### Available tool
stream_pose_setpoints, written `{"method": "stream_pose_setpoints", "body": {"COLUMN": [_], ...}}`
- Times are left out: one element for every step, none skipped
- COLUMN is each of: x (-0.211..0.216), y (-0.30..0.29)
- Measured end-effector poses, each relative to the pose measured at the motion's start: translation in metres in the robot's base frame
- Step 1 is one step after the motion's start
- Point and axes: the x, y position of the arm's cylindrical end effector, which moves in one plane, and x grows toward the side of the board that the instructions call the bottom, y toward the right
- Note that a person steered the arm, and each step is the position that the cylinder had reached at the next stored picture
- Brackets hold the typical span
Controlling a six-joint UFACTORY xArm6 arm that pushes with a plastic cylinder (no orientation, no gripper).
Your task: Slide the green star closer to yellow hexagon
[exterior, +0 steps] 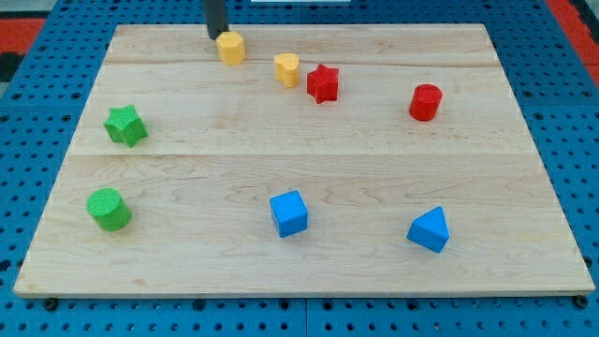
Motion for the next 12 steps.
{"method": "stream_pose_setpoints", "body": {"x": [0.038, 0.081, 0.101, 0.102, 0.107, 0.129, 0.132, 0.132, 0.132, 0.132, 0.132, 0.132], "y": [0.004, 0.021, 0.010, -0.017, -0.057, -0.109, -0.144, -0.145, -0.145, -0.144, -0.140, -0.126]}}
